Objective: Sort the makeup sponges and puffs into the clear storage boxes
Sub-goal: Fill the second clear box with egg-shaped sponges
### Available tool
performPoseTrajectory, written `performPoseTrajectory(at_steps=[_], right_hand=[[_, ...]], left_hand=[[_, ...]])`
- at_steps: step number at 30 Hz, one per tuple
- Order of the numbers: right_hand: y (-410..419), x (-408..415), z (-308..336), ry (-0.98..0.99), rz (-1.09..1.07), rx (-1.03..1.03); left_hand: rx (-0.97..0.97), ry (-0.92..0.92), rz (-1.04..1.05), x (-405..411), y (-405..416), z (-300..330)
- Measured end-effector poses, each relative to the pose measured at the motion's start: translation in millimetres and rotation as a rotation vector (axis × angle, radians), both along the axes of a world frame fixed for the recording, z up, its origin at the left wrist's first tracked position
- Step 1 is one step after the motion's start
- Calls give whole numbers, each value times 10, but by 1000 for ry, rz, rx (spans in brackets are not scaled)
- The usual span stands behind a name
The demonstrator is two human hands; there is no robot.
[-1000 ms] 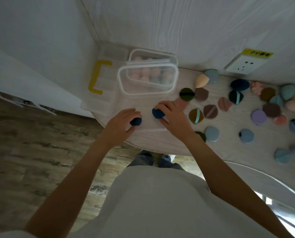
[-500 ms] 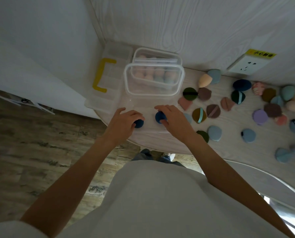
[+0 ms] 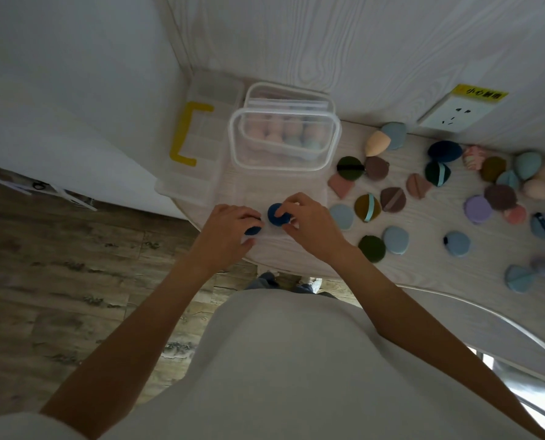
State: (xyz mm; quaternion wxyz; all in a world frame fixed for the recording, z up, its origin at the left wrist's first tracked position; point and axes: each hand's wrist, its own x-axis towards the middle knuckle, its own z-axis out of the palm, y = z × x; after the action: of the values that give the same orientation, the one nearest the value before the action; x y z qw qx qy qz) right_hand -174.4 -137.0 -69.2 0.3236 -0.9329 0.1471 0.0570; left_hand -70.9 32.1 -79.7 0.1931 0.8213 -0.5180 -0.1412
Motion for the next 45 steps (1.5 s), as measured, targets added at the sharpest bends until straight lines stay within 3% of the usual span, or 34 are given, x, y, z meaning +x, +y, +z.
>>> performPoseTrajectory(at_steps=[5,10,16,19,22,24,28,32,37,39,42,45], right_hand=[[34,34,47,45,-31,10],[66,119,58,87,-14,29],[-36,59,80,60,-229,363],[-218,-24,218,-97,-339,383],[-594,-118,308,-280,-547,164],[-905,-132,243,-235,-607,-42],[-1529,-8,-93,-69,-407,-315],[-1788,114,-234,97,-173,-459],[-1749,36,-100,172,-215,-665],[-1673,-88,-12,64,-319,-593],[-1365,-265,164,-175,-578,-188],[-936,-354,297,-314,-561,118]], left_hand=[[-4,-15,61,-66,-37,-28],[-5,-170,77,-80,-47,-15],[46,-219,-31,-46,-82,9],[59,-229,-46,-46,-170,24],[83,-238,-34,-31,-253,44],[103,-249,-33,-30,-289,52],[125,-269,-11,-72,-332,63],[130,-298,9,-83,-352,43],[135,-288,8,-102,-354,34],[133,-276,4,-105,-354,46],[113,-212,10,-101,-350,15],[74,-69,21,-106,-356,-18]])
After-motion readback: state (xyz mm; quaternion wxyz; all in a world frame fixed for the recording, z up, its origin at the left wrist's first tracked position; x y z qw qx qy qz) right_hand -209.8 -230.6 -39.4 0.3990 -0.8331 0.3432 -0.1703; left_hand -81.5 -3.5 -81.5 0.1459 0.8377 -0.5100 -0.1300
